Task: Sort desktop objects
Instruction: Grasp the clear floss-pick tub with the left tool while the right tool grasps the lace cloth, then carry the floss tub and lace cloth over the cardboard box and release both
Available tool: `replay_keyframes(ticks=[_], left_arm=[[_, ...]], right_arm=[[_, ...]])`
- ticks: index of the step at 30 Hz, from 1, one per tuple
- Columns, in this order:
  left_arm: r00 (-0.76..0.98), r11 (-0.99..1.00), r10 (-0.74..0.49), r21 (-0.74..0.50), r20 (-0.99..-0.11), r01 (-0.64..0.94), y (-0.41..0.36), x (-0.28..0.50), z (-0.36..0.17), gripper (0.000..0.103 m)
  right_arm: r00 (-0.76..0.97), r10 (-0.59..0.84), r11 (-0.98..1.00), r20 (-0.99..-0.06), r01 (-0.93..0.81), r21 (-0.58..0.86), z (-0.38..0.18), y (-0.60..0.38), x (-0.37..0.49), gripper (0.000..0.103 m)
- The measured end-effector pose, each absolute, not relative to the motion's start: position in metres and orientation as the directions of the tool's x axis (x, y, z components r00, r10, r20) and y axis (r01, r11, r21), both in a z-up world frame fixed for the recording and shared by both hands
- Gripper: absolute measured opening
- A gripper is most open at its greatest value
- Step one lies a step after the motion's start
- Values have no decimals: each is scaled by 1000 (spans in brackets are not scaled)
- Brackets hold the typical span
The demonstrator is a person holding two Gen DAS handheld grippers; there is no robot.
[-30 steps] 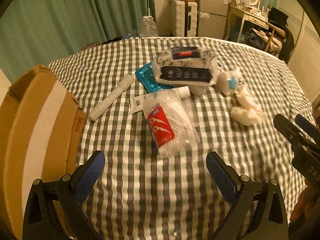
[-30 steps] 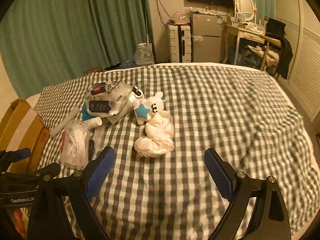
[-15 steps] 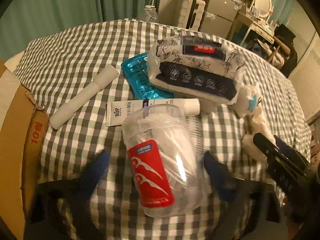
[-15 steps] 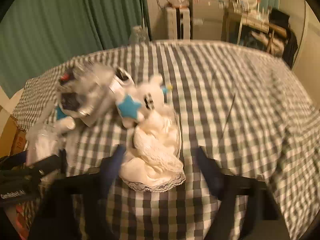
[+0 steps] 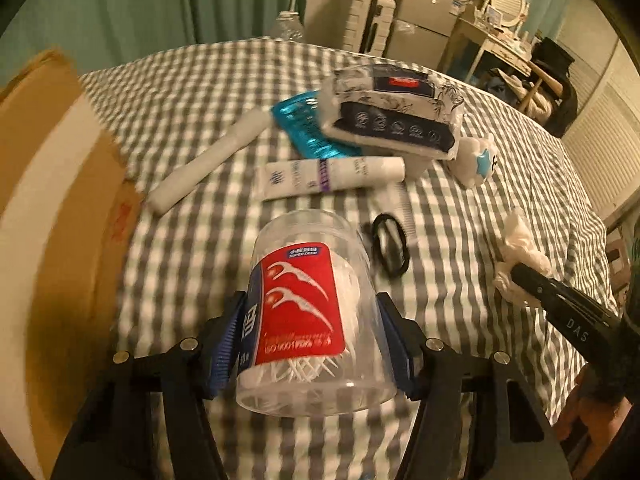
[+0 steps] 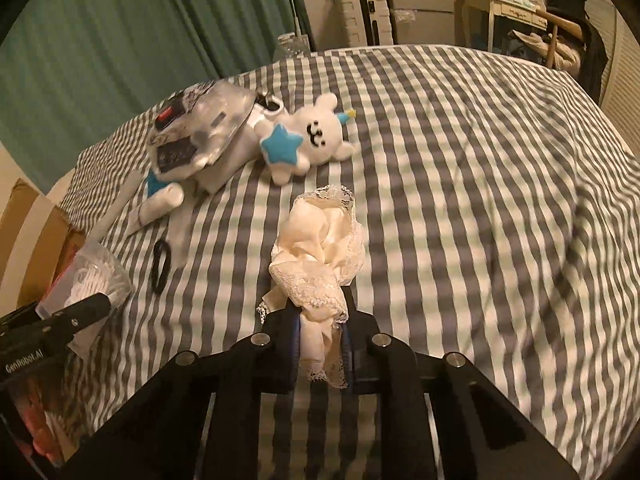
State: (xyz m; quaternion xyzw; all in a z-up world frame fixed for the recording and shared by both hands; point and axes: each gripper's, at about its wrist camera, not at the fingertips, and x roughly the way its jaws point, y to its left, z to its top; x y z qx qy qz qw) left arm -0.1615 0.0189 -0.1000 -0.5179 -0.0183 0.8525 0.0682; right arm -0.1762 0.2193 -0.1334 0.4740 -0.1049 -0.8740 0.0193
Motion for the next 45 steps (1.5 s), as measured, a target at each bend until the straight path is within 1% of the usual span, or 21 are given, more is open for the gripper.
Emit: replay_keyframes(ticks=[4, 8, 11, 15, 18, 24, 31, 34, 40, 45], left_arm=[[-452, -987, 158, -131, -878, -90, 6, -140, -86, 64], [-461, -990, 128, -85, -878, -113, -3, -124, -78, 64], [-464, -992, 114, -79, -878, -94, -16, -112, -72, 64], [-482, -994, 104, -72, -870, -84, -26, -101, -55, 64], [-511, -992, 116, -77, -852, -96, -34, -93, -30, 64], [-599, -991, 121, -63, -791, -116, -58, -80, 36, 64], [-675, -994, 82, -15, -733, -104, -103, -62, 96, 64], [-695, -995, 67, 4, -716, -101, -127, -58, 115, 64], [-710, -999, 16, 9, -705, -32, -182, -54, 130, 64], [-707, -1000, -19, 13, -707, 14, -222, -47, 124, 64]], right_arm=[[-548, -137, -979, -825, -50, 196, -119, 217, -155, 16], [-547, -128, -985, -827, -26, 169, -103, 210, -137, 16], [-546, -123, -988, -829, -6, 151, -98, 203, -123, 16], [-553, -96, -995, -828, 42, 87, -73, 185, -116, 16], [-588, -89, -995, -804, 79, 53, -43, 173, -110, 16], [-653, -108, -988, -750, 156, 6, 21, 138, -97, 16], [-698, -167, -964, -696, 263, -33, 81, 76, -79, 16], [-705, -210, -952, -678, 305, -22, 100, 48, -78, 16], [-686, -347, -911, -639, 409, 56, 136, -21, -80, 16], [-652, -409, -873, -639, 482, 67, 139, -78, -89, 16]])
